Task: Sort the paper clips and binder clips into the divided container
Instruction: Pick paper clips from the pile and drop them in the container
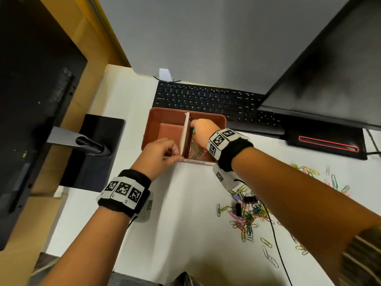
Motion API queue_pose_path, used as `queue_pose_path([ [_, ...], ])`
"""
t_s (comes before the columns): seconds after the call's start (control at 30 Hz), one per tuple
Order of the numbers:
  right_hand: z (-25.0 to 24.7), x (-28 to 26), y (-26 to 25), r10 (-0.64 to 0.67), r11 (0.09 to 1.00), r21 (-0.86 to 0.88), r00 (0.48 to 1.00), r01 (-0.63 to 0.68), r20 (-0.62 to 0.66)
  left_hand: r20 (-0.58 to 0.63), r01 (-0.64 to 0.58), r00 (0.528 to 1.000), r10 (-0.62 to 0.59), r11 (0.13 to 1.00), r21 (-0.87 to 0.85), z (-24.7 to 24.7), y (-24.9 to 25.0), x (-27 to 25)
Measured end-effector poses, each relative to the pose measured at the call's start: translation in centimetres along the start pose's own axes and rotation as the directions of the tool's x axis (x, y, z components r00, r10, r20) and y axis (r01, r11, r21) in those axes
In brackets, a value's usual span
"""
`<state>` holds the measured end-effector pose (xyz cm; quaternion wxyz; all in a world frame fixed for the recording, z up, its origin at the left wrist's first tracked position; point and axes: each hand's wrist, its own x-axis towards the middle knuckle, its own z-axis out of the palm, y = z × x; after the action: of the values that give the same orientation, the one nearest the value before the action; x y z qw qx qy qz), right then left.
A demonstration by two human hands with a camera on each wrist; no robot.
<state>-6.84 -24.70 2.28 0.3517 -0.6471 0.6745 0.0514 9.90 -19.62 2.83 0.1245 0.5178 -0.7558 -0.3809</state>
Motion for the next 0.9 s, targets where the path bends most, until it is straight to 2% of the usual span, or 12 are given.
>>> queue_pose_path([
  [0.23, 2.3, 1.9, 0.0, 0.074, 0.976, -0.205, 0.997, -0.066, 0.034, -0.027, -0.051, 0.998, 0.05, 0.999, -0.009, 0.2, -0.6, -0.2],
  [0.47, 2.1, 2.1, 0.4, 0.147, 0.985, -0.095, 0.988, -0.142, 0.039, -0.037, -0.028, 0.999, 0.027, 0.999, -0.024, 0.3, -0.6, -0.1],
  [0.57, 2.0, 2.0, 0.5, 0.152, 0.984, -0.104, 0.987, -0.145, 0.058, -0.035, -0.031, 0.999, 0.031, 0.999, -0.02, 0.3, -0.5, 0.0],
  [0.67, 1.6, 1.7, 0.4, 0.132, 0.986, -0.116, 0.988, -0.123, 0.076, -0.035, -0.037, 0.999, 0.037, 0.999, -0.01, 0.3, -0.6, -0.1],
  [0.77, 0.8, 1.2, 0.6, 0.069, 0.996, -0.053, 0.997, -0.068, 0.027, -0.039, -0.04, 0.998, 0.04, 0.999, -0.002, 0.3, -0.6, -0.1],
  [0.9, -1.5, -0.7, 0.7, -0.005, 0.995, -0.102, 1.0, 0.008, 0.026, -0.043, -0.055, 0.998, 0.055, 0.998, 0.013, 0.3, -0.5, -0.1],
])
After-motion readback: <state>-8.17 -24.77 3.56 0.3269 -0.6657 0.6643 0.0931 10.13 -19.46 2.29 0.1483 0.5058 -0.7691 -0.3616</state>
